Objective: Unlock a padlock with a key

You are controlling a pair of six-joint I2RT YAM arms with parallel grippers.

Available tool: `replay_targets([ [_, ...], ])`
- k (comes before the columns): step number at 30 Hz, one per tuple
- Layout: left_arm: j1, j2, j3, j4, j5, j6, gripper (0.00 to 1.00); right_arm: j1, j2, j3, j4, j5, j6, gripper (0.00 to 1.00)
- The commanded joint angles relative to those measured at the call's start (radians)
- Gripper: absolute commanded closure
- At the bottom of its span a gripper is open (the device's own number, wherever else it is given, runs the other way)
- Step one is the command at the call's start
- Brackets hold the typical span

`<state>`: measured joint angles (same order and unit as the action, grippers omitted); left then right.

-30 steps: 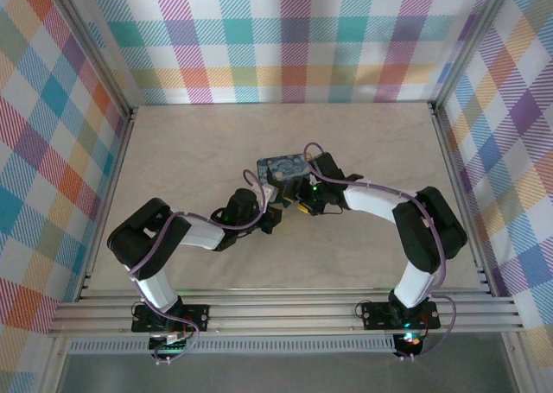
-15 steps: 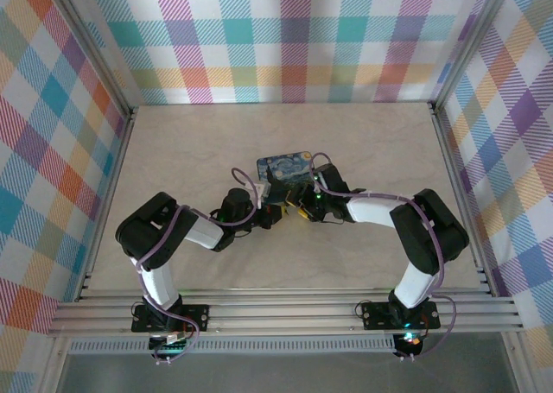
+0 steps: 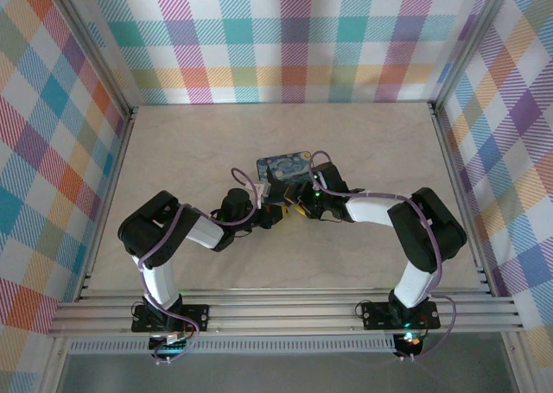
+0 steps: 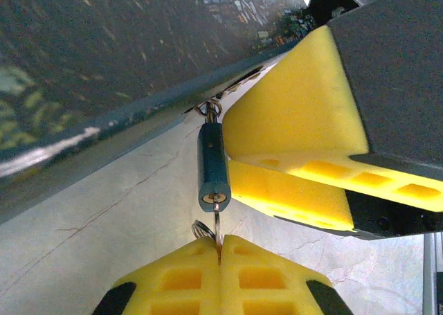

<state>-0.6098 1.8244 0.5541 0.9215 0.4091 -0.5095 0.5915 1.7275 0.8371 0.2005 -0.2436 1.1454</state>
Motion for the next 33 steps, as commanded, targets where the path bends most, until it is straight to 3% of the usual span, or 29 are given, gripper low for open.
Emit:
replay_targets([
  [1,0.007,0.003,-0.004,0.056,0.023,-0.008,1.0,0.011,0.023,0.028,0.005,-0.014,0.008,0.47],
  [20,0.007,0.01,-0.005,0.106,0.057,0.006,1.0,0.027,0.064,0.083,-0.06,-0.037,-0.003,0.49],
  [25,0.006,0.004,-0.001,0.103,0.076,0.047,1.0,0.027,0.063,0.092,-0.086,-0.038,-0.011,0.55],
  [33,0.004,-0.006,0.017,0.037,0.104,0.162,1.0,0.027,0.052,0.106,-0.118,-0.034,-0.024,0.73],
])
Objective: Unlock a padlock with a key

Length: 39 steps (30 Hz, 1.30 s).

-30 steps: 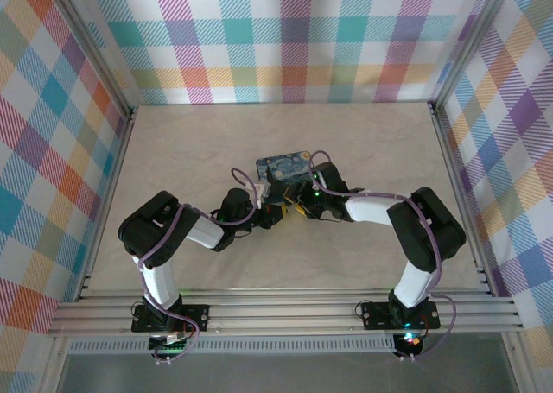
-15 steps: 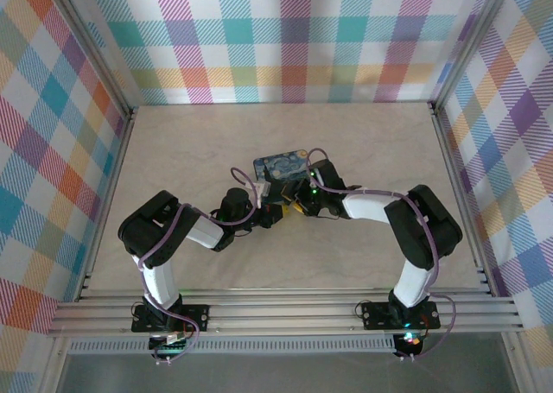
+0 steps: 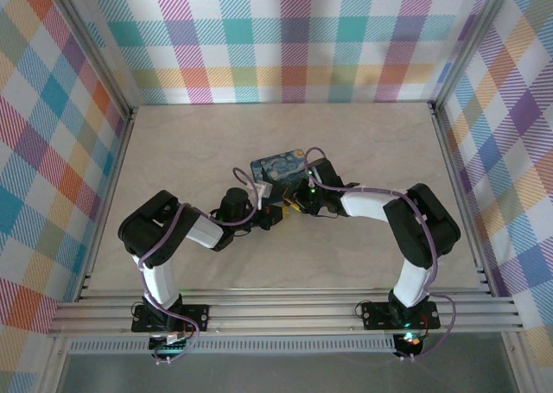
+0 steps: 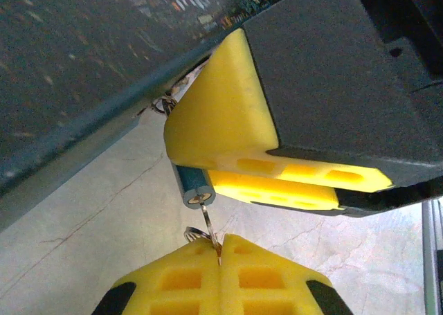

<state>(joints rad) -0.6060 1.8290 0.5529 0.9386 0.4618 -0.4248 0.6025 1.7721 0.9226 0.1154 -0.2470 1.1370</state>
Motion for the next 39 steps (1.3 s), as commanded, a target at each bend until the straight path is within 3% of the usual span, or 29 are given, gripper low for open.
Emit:
replay_targets([
  [1,0.0,-0.013,0.021,0.011,0.052,0.086,1.0,0.016,0.006,0.022,-0.037,-0.031,-0.018,0.75],
  [7,-0.013,-0.04,0.031,-0.036,0.031,0.134,1.0,0.016,0.0,0.036,-0.064,-0.034,-0.034,0.85],
  [14,-0.066,-0.112,0.076,-0.268,-0.074,0.361,1.0,0.016,0.005,0.085,-0.148,-0.056,-0.075,0.96],
  [21,-0.175,-0.15,0.109,-0.434,-0.32,0.628,1.0,0.015,0.032,0.163,-0.267,-0.108,-0.13,1.0],
  [25,-0.209,-0.162,0.116,-0.48,-0.467,0.694,1.0,0.016,0.049,0.201,-0.327,-0.127,-0.162,1.0],
  [28,-0.209,-0.161,0.118,-0.506,-0.513,0.703,1.0,0.016,0.047,0.208,-0.352,-0.127,-0.177,0.98],
  [30,-0.202,-0.161,0.115,-0.506,-0.503,0.677,1.0,0.016,0.042,0.209,-0.365,-0.123,-0.185,0.96],
  [33,-0.14,-0.148,0.093,-0.444,-0.362,0.534,1.0,0.016,0.027,0.198,-0.36,-0.113,-0.186,0.96],
  [39,-0.021,-0.083,0.021,-0.156,-0.071,0.223,1.0,0.016,0.0,0.139,-0.272,-0.113,-0.167,1.0],
])
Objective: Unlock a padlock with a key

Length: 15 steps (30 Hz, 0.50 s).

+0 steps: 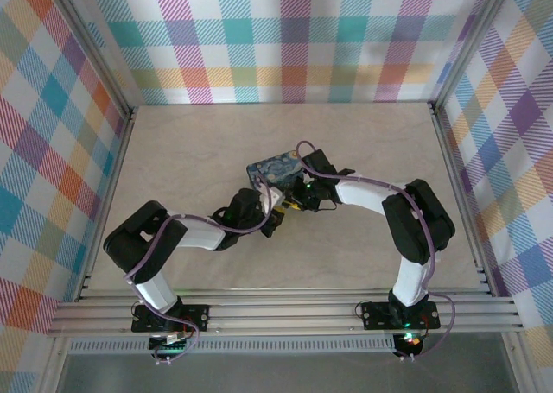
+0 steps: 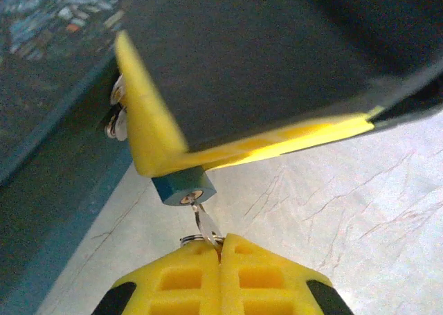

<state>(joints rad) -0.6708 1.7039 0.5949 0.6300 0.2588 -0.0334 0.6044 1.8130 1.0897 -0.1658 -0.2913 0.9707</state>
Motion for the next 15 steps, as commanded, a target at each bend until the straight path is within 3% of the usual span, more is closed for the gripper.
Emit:
replay_targets([
  [1,0.052,0.054,-0.017,0.175,0.168,-0.204,1.0,0.014,-0.039,-0.035,0.024,-0.074,0.004,1.0],
  [7,0.105,0.097,-0.015,0.263,0.234,-0.352,1.0,0.014,-0.044,-0.048,0.055,-0.067,0.008,1.0],
  [10,0.111,0.08,-0.014,0.222,0.215,-0.36,1.0,0.014,-0.053,-0.057,0.057,-0.045,0.01,1.0],
  [13,0.112,0.055,-0.017,0.175,0.195,-0.37,0.77,0.014,-0.055,-0.063,0.065,-0.027,0.019,1.0],
  [15,0.112,0.032,-0.028,0.157,0.184,-0.384,0.69,0.014,-0.056,-0.066,0.071,-0.016,0.029,1.0],
])
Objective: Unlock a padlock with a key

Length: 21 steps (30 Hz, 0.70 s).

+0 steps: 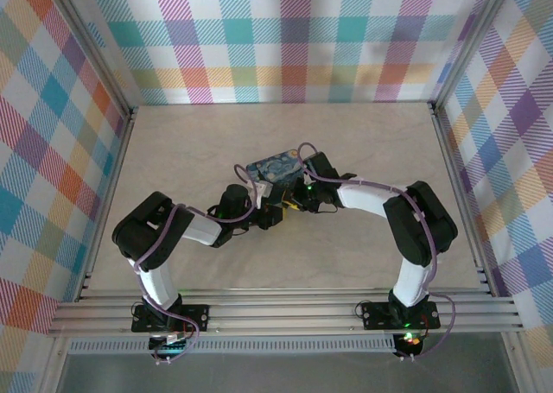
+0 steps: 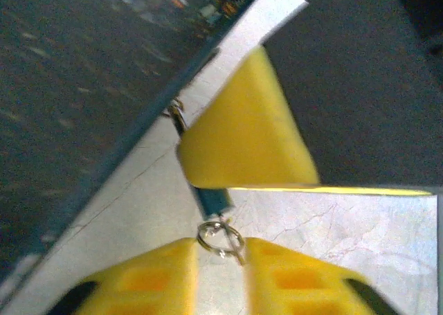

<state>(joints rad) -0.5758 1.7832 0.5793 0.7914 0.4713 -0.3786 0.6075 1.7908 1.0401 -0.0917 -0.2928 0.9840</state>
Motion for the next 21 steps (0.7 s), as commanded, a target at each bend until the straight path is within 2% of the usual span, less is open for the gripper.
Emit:
replay_targets([
  [1,0.017,-0.059,-0.019,-0.014,-0.037,-0.05,0.65,0.011,-0.034,-0.018,0.004,-0.009,0.022,1.0],
  [6,0.017,-0.117,-0.055,-0.048,-0.072,-0.134,0.54,0.011,-0.033,-0.021,0.02,0.016,0.048,1.0],
  [13,0.017,-0.159,-0.091,-0.032,-0.086,-0.264,0.6,0.012,-0.031,-0.023,0.035,0.029,0.064,1.0],
  [19,0.017,-0.164,-0.091,-0.071,-0.122,-0.219,0.61,0.011,-0.03,-0.036,0.06,0.029,0.068,1.0],
  [21,0.017,-0.163,-0.081,-0.096,-0.126,-0.201,0.61,0.012,-0.041,-0.058,0.091,0.038,0.076,0.94],
])
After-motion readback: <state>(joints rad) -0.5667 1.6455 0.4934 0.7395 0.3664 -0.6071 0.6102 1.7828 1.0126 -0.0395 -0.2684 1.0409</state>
